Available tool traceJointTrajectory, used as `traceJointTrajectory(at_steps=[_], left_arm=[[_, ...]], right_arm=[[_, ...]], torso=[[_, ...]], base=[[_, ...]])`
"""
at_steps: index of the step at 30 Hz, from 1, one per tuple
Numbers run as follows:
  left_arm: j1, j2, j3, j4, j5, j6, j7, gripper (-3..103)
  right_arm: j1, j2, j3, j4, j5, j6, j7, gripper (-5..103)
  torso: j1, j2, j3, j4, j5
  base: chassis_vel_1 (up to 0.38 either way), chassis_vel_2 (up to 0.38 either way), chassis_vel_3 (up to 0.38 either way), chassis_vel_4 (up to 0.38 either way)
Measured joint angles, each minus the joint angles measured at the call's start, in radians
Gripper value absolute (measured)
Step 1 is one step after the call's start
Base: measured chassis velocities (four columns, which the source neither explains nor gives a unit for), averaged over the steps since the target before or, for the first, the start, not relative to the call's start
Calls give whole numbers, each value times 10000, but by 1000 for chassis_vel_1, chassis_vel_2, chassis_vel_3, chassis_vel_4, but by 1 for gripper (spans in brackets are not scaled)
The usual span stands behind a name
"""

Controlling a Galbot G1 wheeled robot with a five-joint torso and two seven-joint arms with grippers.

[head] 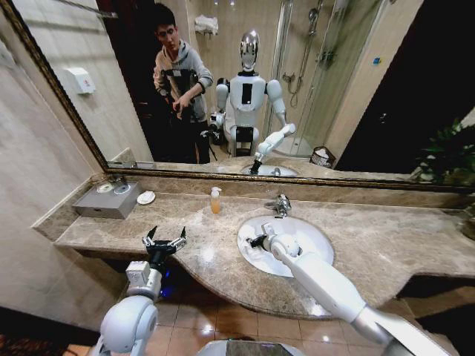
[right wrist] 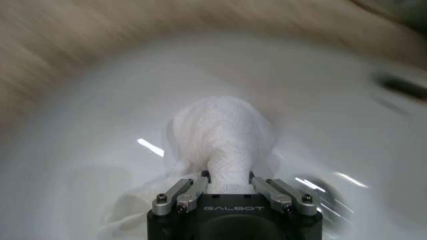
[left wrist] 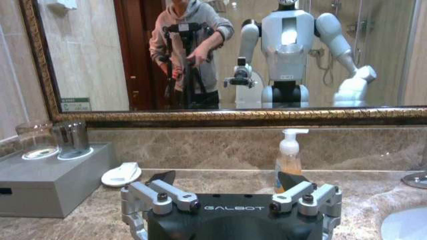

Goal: Pick up the towel from the sink counter and wipe the mirror surface.

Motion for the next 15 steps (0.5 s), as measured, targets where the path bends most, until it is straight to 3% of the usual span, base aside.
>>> traceJointTrajectory(at_steps=[1,4,6,8,12,15], left_arm=[[0,0,0,0,0,0,0,100],[0,0,-1,0,0,0,0,100],[-1,-1,0,0,0,0,0,100],[0,-1,0,0,0,0,0,100],[0,-1,0,0,0,0,0,100],[0,-1,0,0,0,0,0,100]], right_arm=[[0,0,0,0,0,0,0,19],[-505,-915,647,-542,-1990,517,-680,19],[-648,-1220,920,-568,-2468,601,-860,19],[-959,-1991,1426,-441,-3501,955,-1314,19],[-1266,-2488,1781,-152,-3982,1115,-1700,19],[-1278,-2249,1777,-116,-3879,1064,-1719,19]], torso=[[0,0,0,0,0],[0,0,1,-5,4],[0,0,0,-3,3],[-2,1,-3,6,0],[-3,1,-3,-2,-7],[-3,1,-3,-8,-16]], base=[[0,0,0,0],[0,0,0,0],[0,0,0,0],[0,0,0,0],[0,0,0,0],[0,0,0,0]])
